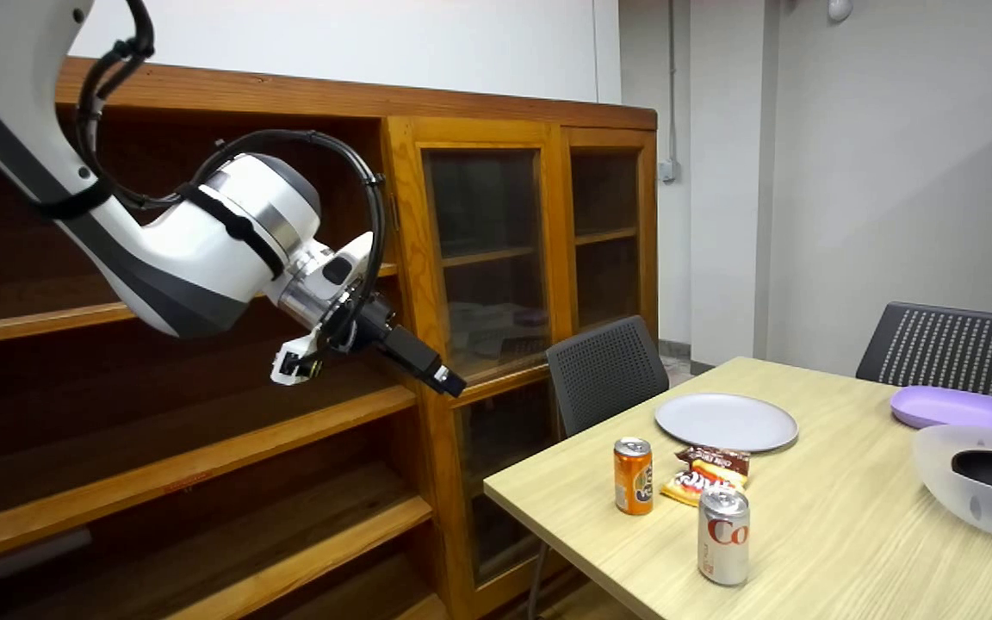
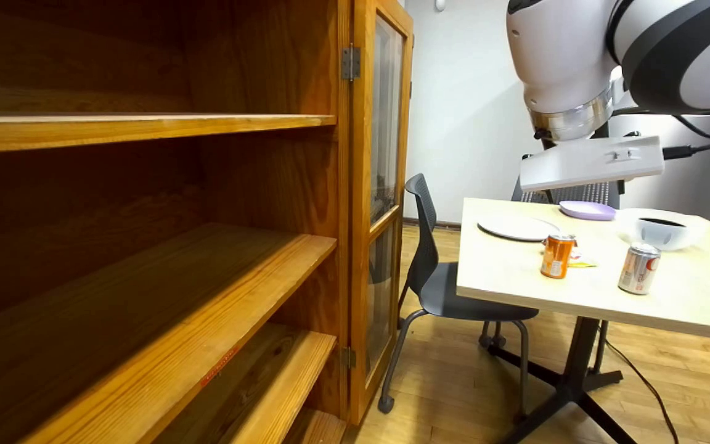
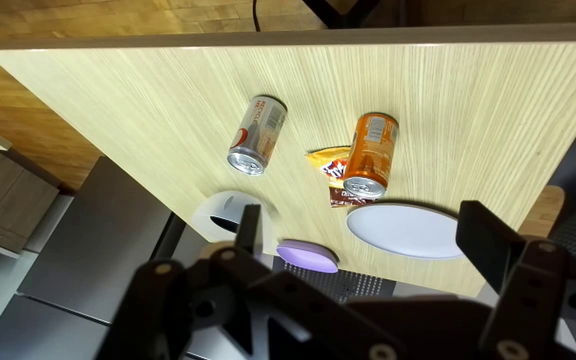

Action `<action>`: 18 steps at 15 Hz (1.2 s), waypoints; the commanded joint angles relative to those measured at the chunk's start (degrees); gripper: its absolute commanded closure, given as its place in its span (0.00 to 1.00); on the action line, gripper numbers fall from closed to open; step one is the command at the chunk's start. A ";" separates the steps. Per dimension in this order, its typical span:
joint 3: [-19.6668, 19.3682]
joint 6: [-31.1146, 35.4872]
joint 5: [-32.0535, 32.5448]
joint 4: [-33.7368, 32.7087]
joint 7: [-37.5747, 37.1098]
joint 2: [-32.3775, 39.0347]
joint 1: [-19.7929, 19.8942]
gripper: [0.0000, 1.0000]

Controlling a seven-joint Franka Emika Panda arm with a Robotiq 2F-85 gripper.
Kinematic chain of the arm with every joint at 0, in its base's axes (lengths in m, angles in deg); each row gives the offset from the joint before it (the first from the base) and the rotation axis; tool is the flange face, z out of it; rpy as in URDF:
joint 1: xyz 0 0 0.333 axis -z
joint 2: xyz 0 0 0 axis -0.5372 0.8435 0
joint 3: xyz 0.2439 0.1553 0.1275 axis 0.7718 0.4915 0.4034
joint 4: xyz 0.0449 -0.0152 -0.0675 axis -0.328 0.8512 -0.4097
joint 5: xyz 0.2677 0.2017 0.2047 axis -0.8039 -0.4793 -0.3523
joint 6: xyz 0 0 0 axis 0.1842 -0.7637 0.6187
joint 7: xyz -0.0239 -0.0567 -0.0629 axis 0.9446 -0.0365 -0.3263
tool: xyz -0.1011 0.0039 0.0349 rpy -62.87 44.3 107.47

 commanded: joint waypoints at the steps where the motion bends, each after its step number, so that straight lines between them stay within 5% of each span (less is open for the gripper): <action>1: -1.95 -2.78 4.68 -0.97 -4.66 1.21 -2.49 0.00; 11: -7.97 -0.77 27.81 -5.85 -23.16 11.81 -2.36 0.00; 18: -10.75 1.03 35.52 -12.85 -30.84 21.63 -1.37 0.00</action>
